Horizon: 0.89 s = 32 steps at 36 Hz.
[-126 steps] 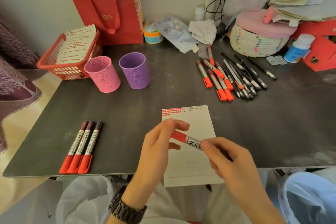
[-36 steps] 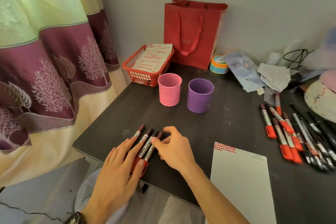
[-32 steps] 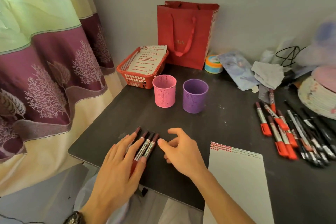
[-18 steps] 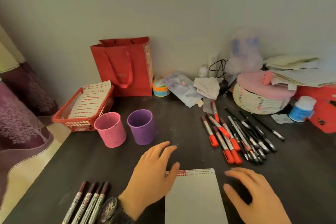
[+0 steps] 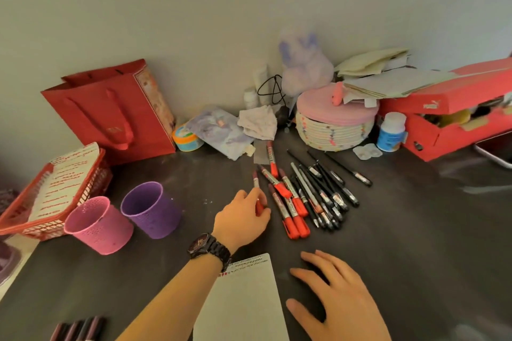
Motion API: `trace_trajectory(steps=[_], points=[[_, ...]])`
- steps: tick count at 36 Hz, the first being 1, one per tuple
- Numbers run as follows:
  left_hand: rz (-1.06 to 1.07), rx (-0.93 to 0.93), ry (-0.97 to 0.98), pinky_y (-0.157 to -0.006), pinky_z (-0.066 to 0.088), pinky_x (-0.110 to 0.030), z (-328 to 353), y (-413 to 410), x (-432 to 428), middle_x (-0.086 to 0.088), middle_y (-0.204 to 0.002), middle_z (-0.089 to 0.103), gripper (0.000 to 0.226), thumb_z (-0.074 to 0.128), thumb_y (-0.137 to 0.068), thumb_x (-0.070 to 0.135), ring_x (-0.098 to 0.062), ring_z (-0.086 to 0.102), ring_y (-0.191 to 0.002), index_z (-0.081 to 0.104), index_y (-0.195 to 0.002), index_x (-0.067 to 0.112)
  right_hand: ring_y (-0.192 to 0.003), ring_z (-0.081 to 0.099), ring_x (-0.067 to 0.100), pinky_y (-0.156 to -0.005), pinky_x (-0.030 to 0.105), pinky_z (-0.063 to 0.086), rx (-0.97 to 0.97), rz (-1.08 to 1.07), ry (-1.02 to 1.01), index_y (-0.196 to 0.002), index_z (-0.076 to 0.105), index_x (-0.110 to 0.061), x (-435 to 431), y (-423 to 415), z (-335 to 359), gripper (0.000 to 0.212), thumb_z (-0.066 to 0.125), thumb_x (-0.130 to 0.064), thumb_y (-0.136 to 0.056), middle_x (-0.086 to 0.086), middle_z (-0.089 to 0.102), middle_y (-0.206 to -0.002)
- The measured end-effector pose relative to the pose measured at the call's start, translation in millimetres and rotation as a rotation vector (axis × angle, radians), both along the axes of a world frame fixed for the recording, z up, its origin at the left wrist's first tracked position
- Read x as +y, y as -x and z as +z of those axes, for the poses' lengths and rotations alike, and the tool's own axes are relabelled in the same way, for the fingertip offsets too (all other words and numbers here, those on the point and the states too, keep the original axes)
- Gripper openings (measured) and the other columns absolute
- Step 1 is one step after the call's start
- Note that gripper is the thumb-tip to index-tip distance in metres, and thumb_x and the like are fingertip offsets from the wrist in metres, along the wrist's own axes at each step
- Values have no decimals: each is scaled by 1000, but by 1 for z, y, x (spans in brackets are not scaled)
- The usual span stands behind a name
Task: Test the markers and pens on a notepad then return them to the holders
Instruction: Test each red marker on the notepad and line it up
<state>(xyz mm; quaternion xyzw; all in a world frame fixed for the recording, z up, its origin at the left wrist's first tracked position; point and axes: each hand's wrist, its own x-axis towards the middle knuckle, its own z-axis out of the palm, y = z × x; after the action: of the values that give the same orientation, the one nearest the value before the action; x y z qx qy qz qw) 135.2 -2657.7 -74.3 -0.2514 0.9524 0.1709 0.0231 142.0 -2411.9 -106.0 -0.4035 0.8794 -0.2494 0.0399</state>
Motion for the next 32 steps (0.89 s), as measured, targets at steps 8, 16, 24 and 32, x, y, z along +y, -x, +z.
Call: trace_trajectory(steps=[8,16,24,32], points=[[243,104,-254,-68,51,-34,2,-8,-14,4,-91,63,19,60,-91,36,-15,63,-79,43,-96,31,-119,62,6,-89,30,55,8,14,-29,-105,70,-52,-1,-1,3,41,58,-70,-71,-25,64,-125],[558,470,-911,-57,53,-27,25,-58,-10,-5,-89,72,13,61,-97,21,-14,63,-59,65,-108,17,-138,9,-17,-111,13,11,-95,25,-19,-123,49,-64,-2,1,1,35,48,-70,-89,-49,16,-138],[502,648,-1087,-55,50,-28,43,-146,22,-12,-83,71,29,46,-103,12,-22,57,-59,74,-98,14,-118,50,-10,-107,24,39,-422,-245,208,-97,63,-58,-11,-11,21,18,72,-47,-85,-40,59,-109],[383,545,-950,-61,51,-22,26,-195,41,1,-83,70,34,41,-105,22,-13,59,-62,73,-98,32,-98,74,19,-91,38,54,-1054,-185,644,-111,68,-16,-52,-55,44,36,63,-36,-81,3,78,-102]])
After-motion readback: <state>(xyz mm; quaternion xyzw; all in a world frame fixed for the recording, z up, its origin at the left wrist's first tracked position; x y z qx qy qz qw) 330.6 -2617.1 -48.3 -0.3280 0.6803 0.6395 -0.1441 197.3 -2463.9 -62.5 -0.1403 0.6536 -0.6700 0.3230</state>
